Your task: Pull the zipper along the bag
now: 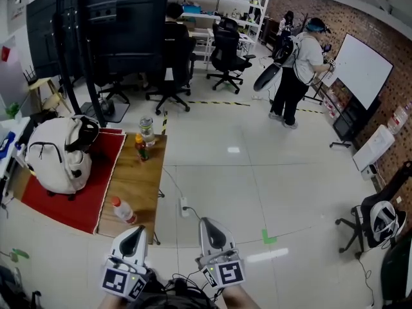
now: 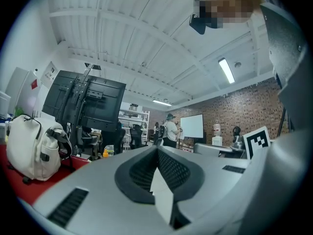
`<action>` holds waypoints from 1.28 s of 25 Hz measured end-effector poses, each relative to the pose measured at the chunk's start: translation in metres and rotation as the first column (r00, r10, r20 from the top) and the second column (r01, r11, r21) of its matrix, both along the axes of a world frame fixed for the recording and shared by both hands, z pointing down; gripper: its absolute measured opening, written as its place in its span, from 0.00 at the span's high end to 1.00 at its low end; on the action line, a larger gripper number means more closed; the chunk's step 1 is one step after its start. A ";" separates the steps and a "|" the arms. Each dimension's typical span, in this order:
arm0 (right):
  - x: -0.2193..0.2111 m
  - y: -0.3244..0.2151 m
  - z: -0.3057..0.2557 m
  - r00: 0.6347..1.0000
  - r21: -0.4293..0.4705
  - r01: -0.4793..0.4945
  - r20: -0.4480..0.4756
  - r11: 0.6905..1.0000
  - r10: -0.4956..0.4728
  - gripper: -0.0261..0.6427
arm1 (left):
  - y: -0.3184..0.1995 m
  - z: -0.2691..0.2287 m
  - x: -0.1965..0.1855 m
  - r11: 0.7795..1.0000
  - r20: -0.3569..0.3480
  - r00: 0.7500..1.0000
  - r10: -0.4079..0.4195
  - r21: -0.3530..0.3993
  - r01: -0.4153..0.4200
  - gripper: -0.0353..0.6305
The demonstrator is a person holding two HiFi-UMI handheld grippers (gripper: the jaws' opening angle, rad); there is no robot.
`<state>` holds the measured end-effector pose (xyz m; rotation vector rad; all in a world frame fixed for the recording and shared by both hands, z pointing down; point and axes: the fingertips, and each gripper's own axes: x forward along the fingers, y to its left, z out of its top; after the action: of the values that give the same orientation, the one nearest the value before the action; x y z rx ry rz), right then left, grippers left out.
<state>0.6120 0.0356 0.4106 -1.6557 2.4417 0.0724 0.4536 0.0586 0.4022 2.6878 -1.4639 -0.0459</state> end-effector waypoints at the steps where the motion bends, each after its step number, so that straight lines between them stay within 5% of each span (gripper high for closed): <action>1: -0.002 0.000 -0.002 1.000 0.003 0.000 -0.003 1.000 0.000 0.97 | -0.001 -0.002 -0.003 1.000 -0.002 1.000 -0.004 0.004 0.004 0.90; 10: -0.047 -0.016 -0.011 0.999 0.026 -0.036 -0.025 0.999 0.037 0.97 | -0.027 -0.007 -0.085 0.998 -0.025 0.998 -0.053 0.029 0.053 0.90; 32: -0.308 -0.079 -0.049 0.961 0.111 -0.251 -0.090 0.962 0.261 0.97 | -0.128 0.015 -0.427 0.997 -0.020 0.997 -0.077 0.006 0.077 0.90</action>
<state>0.3039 -0.0435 0.3614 -1.9583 2.2373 0.3187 0.0271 -0.0697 0.4171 2.6273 -1.5633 -0.0820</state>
